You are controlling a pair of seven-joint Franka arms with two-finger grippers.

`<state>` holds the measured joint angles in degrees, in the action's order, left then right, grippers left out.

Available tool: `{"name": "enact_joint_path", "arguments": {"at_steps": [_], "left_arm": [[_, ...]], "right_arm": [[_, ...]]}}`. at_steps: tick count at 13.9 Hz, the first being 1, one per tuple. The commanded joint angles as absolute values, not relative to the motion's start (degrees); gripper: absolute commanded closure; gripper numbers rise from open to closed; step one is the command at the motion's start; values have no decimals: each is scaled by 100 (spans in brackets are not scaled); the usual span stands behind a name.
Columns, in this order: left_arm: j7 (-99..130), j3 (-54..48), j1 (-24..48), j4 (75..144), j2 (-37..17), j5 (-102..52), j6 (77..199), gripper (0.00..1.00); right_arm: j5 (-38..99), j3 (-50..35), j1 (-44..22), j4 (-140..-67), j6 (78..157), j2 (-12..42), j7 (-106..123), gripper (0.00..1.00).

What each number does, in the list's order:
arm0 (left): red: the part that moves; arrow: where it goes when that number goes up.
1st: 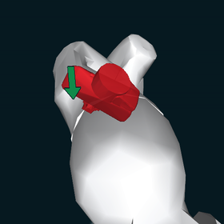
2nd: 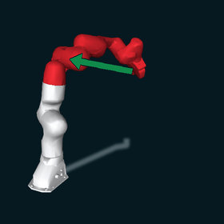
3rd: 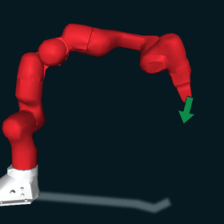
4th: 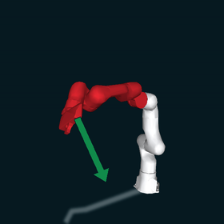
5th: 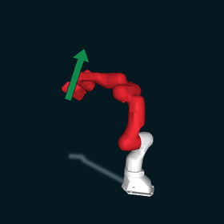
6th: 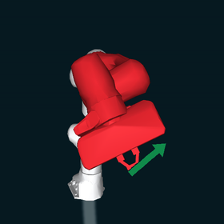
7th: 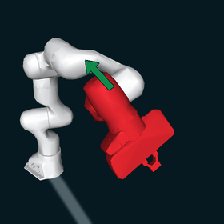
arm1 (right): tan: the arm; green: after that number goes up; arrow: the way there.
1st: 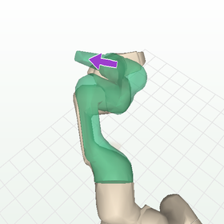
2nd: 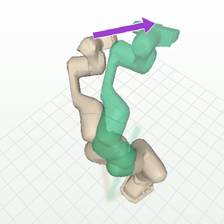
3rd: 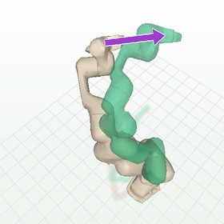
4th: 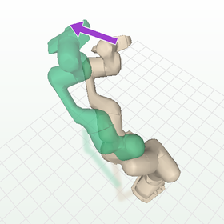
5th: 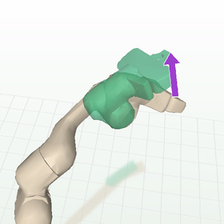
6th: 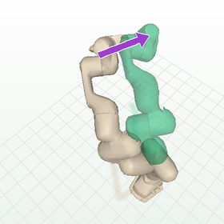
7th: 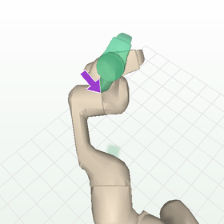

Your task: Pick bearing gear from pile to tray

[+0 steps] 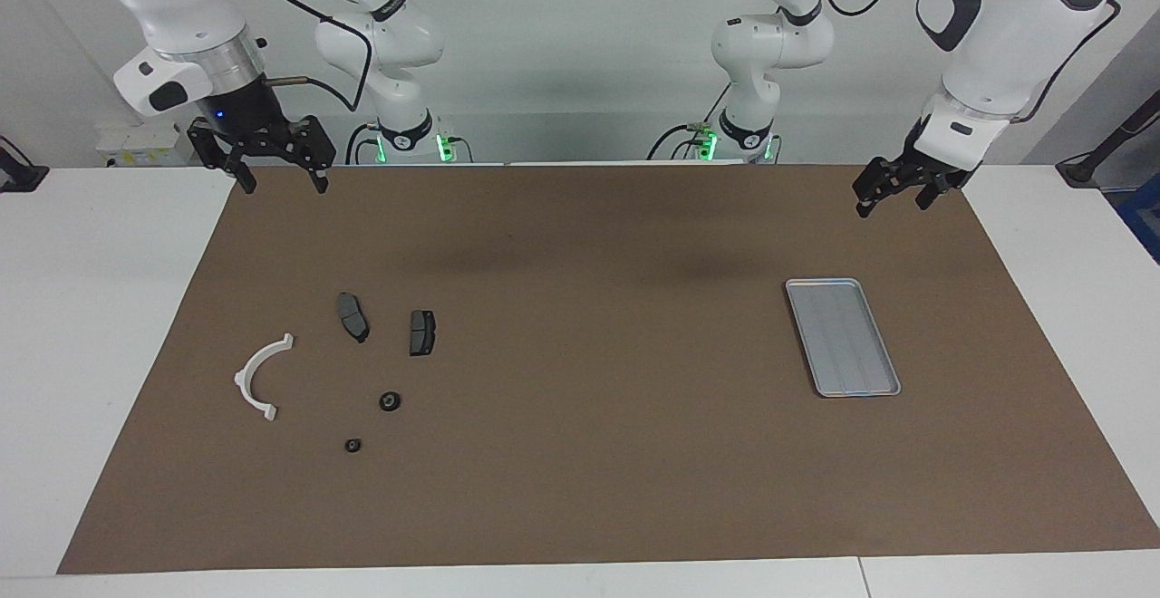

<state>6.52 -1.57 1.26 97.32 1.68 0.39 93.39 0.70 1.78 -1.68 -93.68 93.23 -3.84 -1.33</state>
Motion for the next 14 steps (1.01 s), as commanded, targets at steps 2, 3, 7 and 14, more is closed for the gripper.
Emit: {"name": "enact_joint_path", "arguments": {"at_steps": [2,3,7,14], "left_arm": [[615,-105,167,9817,308,-26,9272,0],[615,-105,167,9817,308,-26,9272,0],[607,-105,167,9817,308,-26,9272,0],[615,-105,167,9817,308,-26,9272,0]], "right_arm": [[-53,141,-114,-9448,9580,-439,316,0],[-70,149,-114,-9448,9580,-431,316,0],[-176,141,-149,-9483,9388,-492,343,0],[-167,123,-132,-9527,9335,-545,633,0]]}}
